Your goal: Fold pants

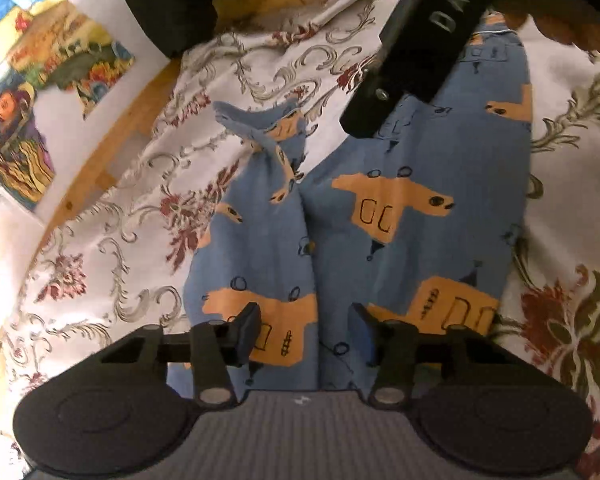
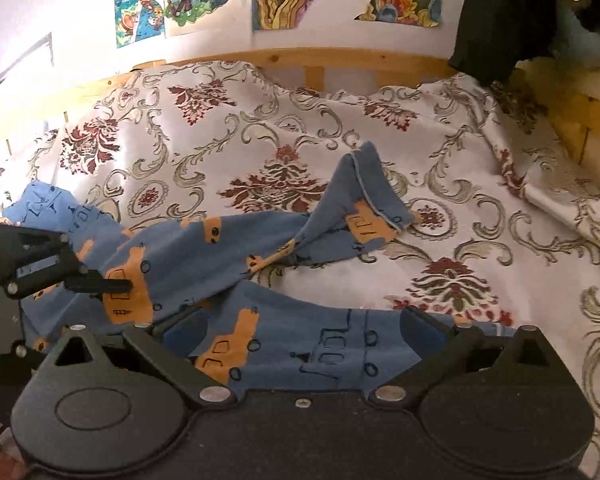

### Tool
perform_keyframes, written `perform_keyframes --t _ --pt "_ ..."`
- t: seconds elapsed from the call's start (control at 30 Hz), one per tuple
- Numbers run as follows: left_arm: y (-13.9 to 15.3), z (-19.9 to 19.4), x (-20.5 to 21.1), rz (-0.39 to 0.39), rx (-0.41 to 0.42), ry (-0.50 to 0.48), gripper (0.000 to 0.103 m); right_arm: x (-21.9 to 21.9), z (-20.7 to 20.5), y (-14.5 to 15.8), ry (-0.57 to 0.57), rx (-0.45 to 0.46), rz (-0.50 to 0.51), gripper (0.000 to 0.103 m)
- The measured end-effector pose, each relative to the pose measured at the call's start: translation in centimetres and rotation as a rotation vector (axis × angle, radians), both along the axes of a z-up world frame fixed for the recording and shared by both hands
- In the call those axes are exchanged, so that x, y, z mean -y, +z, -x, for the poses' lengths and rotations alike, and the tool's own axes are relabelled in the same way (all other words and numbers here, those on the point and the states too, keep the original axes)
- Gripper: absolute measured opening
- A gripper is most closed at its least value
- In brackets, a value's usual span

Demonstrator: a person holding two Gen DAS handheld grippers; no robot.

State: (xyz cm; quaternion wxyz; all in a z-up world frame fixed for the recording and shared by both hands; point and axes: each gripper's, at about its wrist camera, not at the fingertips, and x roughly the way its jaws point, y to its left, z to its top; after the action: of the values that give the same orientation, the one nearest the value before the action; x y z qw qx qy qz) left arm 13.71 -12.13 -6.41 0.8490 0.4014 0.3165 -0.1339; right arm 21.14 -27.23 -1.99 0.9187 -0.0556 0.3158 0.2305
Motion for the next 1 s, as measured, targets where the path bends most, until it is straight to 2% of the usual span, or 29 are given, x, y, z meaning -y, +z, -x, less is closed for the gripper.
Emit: perform_keyframes --t 0.07,0.13,0.3,0.43,0.53,0.6,0.8,1.0 --pt "0.5 -0.2 0.0 0.014 -0.003 0.007 0.054 -0.3 -0.1 -0.2 0.012 -0.003 0.000 0.102" --pt "0.2 -0.7 0.2 -0.010 0.007 0.023 0.047 -0.4 -0.2 -0.4 0.017 0.002 -0.010 0.102" --pt "-0.5 -1.7 0.7 -0.046 0.008 0.067 0.006 -0.2 -0.9 -1.1 0.023 -0.030 -0.065 0.101" --pt "-0.2 -1.9 0.6 -0.014 -0.011 0.080 0.002 0.1 -2.4 -1.1 0.010 -0.079 -0.113 0.095" --pt "0.0 -2.0 0.5 0.004 -0.016 0.072 0.002 0.5 -5.8 -0.5 -0.032 -0.154 -0.211 0.085" --pt "0.1 -2.0 0.5 0.020 -0.019 0.070 0.002 0.3 -8.4 -0.1 -0.030 -0.190 -0.233 0.076" --pt "0.5 -2.4 -0.3 0.073 -0.027 0.082 0.002 -2.2 -16.3 0.8 -0.076 -0.306 -0.181 0.063" --pt "1.1 -2.4 -0.9 0.134 -0.036 0.085 0.002 -4.2 -19.6 0.9 -0.085 -0.386 -0.091 0.062"
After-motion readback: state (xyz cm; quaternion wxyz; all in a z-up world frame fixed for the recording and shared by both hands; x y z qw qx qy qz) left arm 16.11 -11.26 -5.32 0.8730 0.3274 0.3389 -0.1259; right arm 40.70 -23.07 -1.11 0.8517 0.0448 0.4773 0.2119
